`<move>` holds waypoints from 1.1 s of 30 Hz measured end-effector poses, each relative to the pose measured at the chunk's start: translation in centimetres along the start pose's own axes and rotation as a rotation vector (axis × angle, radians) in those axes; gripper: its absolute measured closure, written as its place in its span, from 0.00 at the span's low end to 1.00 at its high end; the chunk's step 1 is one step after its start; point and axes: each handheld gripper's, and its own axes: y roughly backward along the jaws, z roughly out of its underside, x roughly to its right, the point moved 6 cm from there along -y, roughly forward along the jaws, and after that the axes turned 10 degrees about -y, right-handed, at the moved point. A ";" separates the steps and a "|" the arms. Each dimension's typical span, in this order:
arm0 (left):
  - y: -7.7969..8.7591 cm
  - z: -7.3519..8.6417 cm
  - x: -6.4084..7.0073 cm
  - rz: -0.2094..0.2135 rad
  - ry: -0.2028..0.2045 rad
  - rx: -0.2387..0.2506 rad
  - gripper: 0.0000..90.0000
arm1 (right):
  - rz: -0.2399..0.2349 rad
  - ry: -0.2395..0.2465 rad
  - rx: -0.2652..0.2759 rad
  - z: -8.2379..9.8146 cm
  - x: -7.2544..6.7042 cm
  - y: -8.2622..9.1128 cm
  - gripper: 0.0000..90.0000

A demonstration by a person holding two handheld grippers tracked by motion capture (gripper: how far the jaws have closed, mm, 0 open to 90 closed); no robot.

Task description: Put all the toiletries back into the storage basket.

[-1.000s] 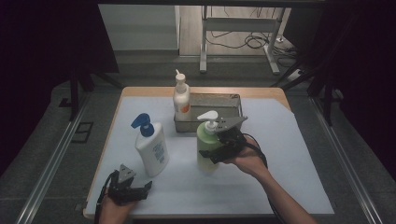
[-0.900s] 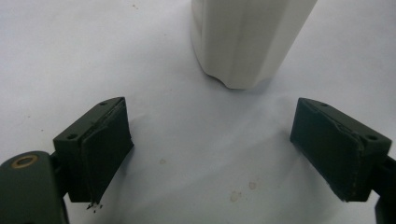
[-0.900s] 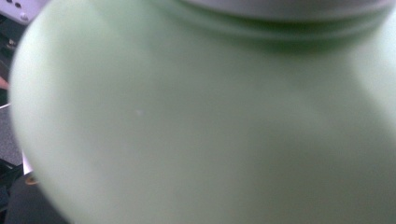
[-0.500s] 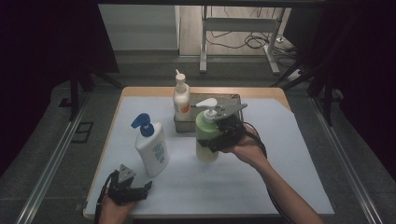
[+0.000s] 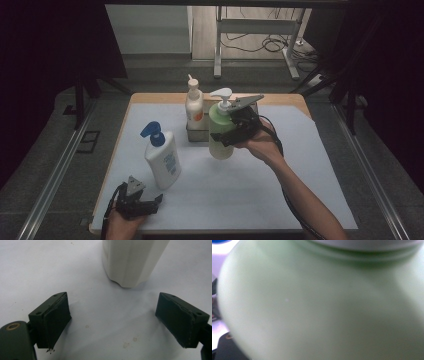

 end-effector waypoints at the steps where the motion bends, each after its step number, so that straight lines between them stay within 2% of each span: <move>1: 0.0 0.0 0.0 0.000 0.000 0.000 0.13 | 0.009 -0.007 0.003 -0.3 0.2 -0.1 0.13; 16: 0.0 0.0 0.0 0.000 0.000 0.000 0.13 | 0.079 -0.035 0.039 -3.3 2.2 -1.2 0.13; 33: 0.0 0.0 0.0 0.003 0.000 -0.001 0.13 | 0.155 -0.084 0.063 -5.2 5.0 -3.1 0.13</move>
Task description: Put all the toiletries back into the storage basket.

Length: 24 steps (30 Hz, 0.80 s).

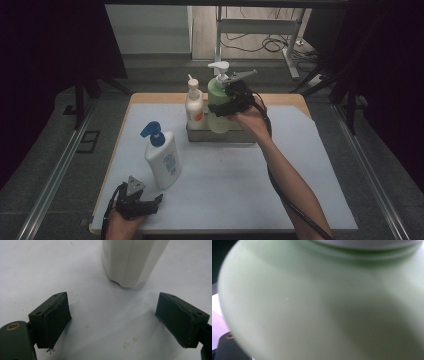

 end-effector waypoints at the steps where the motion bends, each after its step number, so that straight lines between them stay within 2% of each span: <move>1: 0.0 0.0 0.0 0.000 0.000 0.000 0.13 | 0.000 0.000 0.000 0.0 0.0 0.0 0.13; 13: 0.0 0.0 0.0 0.001 0.000 -0.003 0.13 | 0.035 -0.004 0.000 -0.7 1.3 -1.6 0.13; 24: 0.0 0.0 0.0 0.001 0.000 -0.004 0.13 | 0.036 -0.019 -0.023 0.3 2.1 -3.4 0.13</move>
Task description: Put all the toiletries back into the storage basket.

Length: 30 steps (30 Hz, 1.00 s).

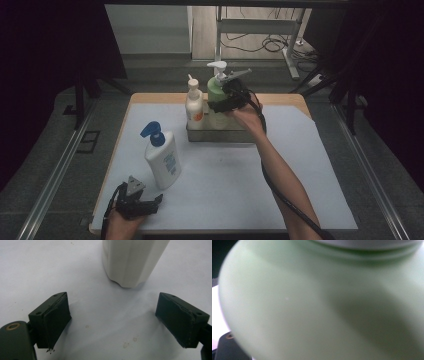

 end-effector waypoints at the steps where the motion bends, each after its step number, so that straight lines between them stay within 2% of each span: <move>1: 0.0 0.0 0.0 0.000 0.000 0.000 0.13 | -0.002 -0.001 -0.003 0.2 0.1 -0.2 0.13; 30: 0.0 0.0 0.0 0.000 -0.001 -0.001 0.13 | -0.030 0.000 -0.074 3.4 0.6 -2.9 0.13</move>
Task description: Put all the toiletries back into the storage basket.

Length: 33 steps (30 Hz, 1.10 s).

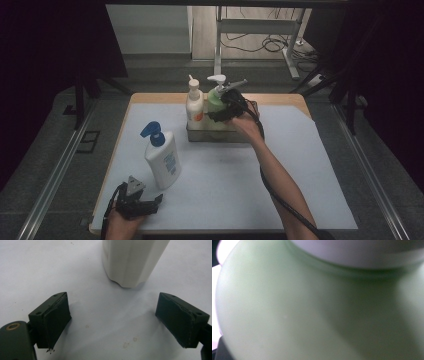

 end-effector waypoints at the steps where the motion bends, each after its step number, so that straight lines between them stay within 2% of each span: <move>1: 0.0 0.0 0.0 0.000 0.000 0.000 0.13 | 0.001 -0.002 -0.007 0.3 0.1 -0.2 0.13; 12: 0.0 0.0 0.0 0.000 0.000 0.000 0.13 | 0.006 -0.013 -0.034 1.3 0.3 -1.0 0.13; 20: 0.0 0.0 0.0 0.000 0.000 0.000 0.13 | -0.002 -0.022 -0.039 1.3 0.6 -1.2 0.13; 30: 0.0 0.0 0.0 -0.001 0.000 0.000 0.13 | -0.032 -0.029 0.002 1.4 0.8 -0.9 0.11; 33: 0.0 0.0 0.0 -0.001 0.000 0.001 0.13 | -0.035 -0.036 0.022 1.4 0.9 -0.1 0.11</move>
